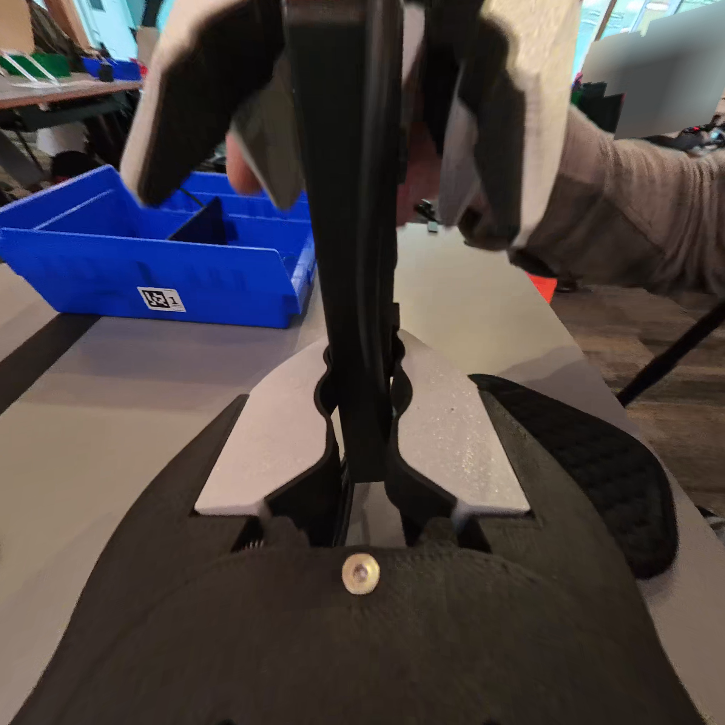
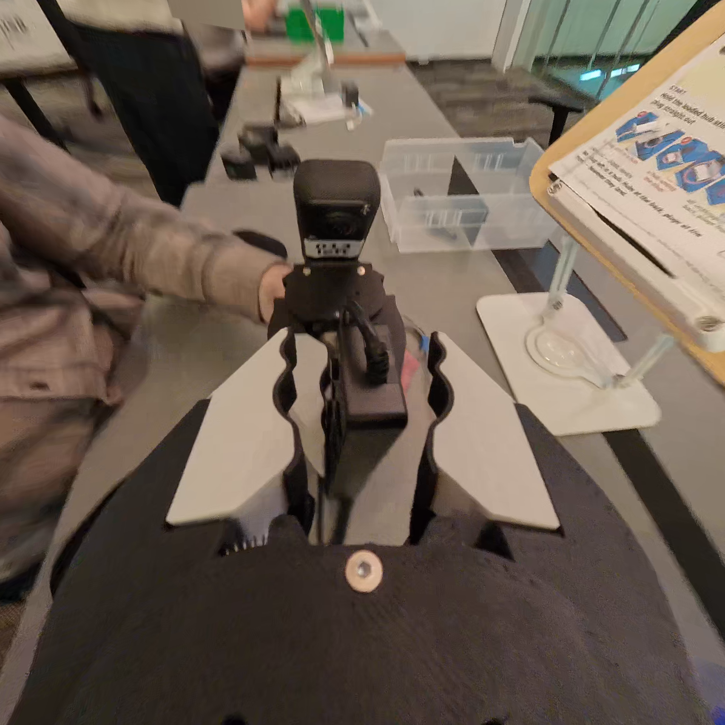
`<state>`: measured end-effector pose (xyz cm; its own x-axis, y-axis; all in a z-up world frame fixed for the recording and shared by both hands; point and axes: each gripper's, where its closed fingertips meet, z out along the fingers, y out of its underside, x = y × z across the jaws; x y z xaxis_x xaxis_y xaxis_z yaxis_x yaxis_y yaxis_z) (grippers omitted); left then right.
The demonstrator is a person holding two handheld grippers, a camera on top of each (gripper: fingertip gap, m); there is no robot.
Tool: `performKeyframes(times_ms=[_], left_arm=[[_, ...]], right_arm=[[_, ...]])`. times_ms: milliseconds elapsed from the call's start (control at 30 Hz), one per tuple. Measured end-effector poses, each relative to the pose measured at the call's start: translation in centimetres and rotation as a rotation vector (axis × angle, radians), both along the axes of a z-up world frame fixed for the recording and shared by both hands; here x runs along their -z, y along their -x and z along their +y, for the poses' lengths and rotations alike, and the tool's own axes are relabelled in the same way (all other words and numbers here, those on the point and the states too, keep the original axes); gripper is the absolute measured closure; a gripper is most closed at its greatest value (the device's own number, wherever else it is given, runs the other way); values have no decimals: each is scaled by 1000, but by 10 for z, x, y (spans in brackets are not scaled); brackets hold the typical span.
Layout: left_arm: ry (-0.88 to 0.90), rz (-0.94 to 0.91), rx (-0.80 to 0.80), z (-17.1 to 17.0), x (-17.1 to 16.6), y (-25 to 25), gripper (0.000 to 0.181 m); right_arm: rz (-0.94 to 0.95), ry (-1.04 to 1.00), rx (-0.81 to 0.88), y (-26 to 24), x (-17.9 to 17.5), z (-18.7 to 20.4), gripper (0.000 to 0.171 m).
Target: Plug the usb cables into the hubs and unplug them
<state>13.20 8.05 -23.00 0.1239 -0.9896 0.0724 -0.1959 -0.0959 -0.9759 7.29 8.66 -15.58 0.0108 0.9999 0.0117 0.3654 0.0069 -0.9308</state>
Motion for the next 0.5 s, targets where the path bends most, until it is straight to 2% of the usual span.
performKeyframes(times_ms=[100,233,367,500], left_arm=[[18,37,78,-3,3,5,158],[32,128,373,-32,4,16,158],[53,189,593,-49,-1,24,158],[70,218,738,-61,-3,31,158]], right_arm=[[-186,-249,-50,-24,-10,-1,100],[-445,-562,-268,-40,-24,-25,102],[-723,-620,-461,-43,-8,-43,102],[-845,-604,-559,-38,11,-51,101]])
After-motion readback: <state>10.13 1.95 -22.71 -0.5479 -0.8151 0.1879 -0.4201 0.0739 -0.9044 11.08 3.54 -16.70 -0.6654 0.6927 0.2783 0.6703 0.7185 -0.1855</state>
